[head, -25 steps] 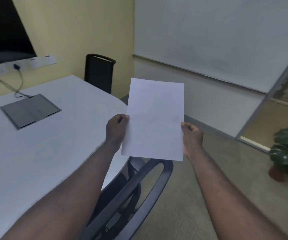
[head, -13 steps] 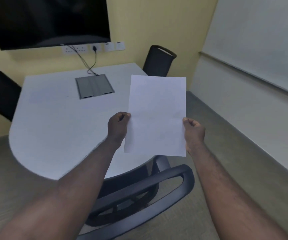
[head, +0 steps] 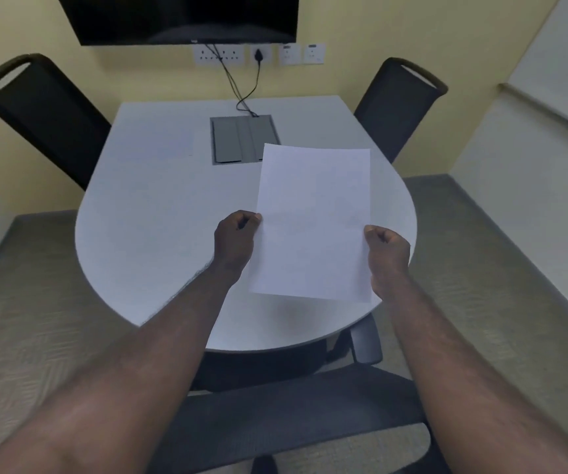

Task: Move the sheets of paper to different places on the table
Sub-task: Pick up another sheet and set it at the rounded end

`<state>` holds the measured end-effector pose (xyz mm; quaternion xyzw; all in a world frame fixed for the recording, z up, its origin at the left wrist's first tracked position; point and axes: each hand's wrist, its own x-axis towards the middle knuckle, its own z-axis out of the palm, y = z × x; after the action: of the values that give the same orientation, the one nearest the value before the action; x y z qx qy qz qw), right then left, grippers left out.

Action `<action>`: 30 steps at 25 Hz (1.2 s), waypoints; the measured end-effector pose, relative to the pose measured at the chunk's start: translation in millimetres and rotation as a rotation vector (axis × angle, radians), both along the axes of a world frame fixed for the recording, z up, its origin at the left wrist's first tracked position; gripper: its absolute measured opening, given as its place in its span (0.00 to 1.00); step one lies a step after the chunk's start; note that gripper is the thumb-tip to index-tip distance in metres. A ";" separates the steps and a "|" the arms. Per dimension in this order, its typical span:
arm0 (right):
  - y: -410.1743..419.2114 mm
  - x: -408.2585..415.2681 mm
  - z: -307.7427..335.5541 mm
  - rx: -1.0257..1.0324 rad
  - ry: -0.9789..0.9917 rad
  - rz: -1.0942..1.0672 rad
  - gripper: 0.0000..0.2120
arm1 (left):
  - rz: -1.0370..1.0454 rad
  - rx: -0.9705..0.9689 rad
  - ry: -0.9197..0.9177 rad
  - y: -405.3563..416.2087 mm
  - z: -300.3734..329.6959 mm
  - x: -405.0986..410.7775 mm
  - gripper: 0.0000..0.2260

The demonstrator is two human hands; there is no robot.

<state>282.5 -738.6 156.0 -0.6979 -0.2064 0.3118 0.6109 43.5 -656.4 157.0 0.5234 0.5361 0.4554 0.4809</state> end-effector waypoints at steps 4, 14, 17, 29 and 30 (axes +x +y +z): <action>27.5 -5.1 -13.6 -0.018 0.008 0.057 0.06 | 0.061 -0.033 0.022 16.2 -18.8 -7.7 0.09; 90.3 -18.3 -81.7 -0.105 -0.006 0.250 0.04 | 0.197 -0.097 0.124 42.5 -78.3 -33.4 0.08; 101.6 -17.0 -101.5 -0.132 -0.024 0.283 0.07 | 0.202 -0.112 0.172 47.1 -94.5 -37.4 0.09; 125.5 -33.9 -181.9 -0.232 -0.033 0.270 0.06 | 0.206 -0.207 0.235 78.9 -174.4 -47.1 0.10; 126.0 -35.1 -186.6 -0.238 -0.034 0.268 0.04 | 0.210 -0.220 0.229 79.6 -180.8 -47.1 0.11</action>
<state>247.4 -612.6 -30.6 -0.7366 -0.2696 0.4007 0.4735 -3.6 -576.9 -23.9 0.4574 0.6854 0.3794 0.4209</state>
